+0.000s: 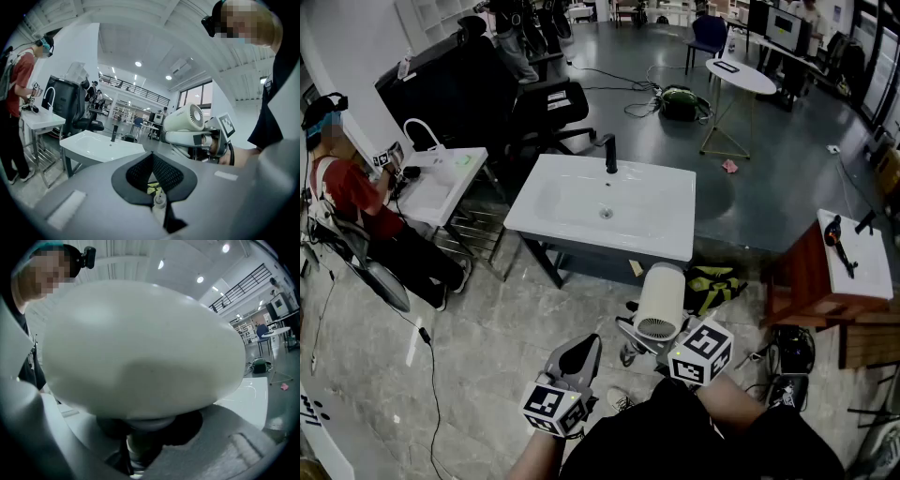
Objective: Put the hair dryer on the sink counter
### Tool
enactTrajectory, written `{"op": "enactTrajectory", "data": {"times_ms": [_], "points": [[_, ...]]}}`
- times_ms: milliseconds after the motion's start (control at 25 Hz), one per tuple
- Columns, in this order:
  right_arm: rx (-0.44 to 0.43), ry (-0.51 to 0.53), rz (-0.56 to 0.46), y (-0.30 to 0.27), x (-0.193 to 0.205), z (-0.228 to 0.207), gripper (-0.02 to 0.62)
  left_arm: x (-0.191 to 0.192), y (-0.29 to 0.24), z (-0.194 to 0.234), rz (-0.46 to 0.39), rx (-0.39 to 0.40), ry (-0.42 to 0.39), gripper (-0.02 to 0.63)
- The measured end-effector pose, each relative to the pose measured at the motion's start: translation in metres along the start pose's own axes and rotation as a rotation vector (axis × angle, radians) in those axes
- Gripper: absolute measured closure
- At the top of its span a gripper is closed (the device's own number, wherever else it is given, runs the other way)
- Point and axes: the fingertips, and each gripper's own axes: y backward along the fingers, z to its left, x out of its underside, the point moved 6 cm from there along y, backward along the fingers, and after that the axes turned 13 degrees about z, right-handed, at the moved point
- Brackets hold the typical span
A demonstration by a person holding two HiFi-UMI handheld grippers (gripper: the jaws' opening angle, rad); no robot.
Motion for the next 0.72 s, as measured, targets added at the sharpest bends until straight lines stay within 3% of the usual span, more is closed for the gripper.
{"op": "enactTrajectory", "data": {"times_ms": [720], "points": [[0.007,-0.028,0.025,-0.015,0.004,-0.001,0.449,0.005,0.007,0.017,0.004,-0.012,0.026,0.603]]}}
